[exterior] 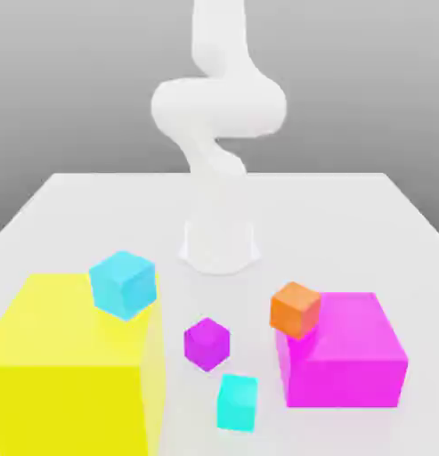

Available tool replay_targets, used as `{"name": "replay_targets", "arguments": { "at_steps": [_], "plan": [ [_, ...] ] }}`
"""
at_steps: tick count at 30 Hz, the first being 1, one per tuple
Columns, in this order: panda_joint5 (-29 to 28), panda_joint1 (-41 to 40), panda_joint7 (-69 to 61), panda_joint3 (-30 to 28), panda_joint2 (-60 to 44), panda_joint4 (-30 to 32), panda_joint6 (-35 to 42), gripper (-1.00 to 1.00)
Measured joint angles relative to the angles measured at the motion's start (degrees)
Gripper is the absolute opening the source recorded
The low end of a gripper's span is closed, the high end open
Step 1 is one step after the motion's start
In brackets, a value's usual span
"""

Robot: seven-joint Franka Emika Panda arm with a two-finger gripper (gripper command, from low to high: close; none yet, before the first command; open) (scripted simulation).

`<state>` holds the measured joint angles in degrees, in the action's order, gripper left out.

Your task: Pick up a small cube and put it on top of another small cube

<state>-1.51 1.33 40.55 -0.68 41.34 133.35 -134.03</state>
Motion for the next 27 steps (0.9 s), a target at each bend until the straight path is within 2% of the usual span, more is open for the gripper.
{"name": "replay_targets", "arguments": {
  "at_steps": [7,14,22,27],
  "plan": [
    [-3.71,4.24,-15.57,-3.26,-12.76,4.46,-6.38,0.0],
    [-4.64,7.91,-32.71,-6.81,-25.21,8.83,-12.69,0.0],
    [-1.03,10.75,-55.64,-8.82,-39.58,13.9,-20.11,0.0],
    [3.47,9.53,-71.25,-6.34,-48.58,16.91,-24.74,0.0]
  ]
}}
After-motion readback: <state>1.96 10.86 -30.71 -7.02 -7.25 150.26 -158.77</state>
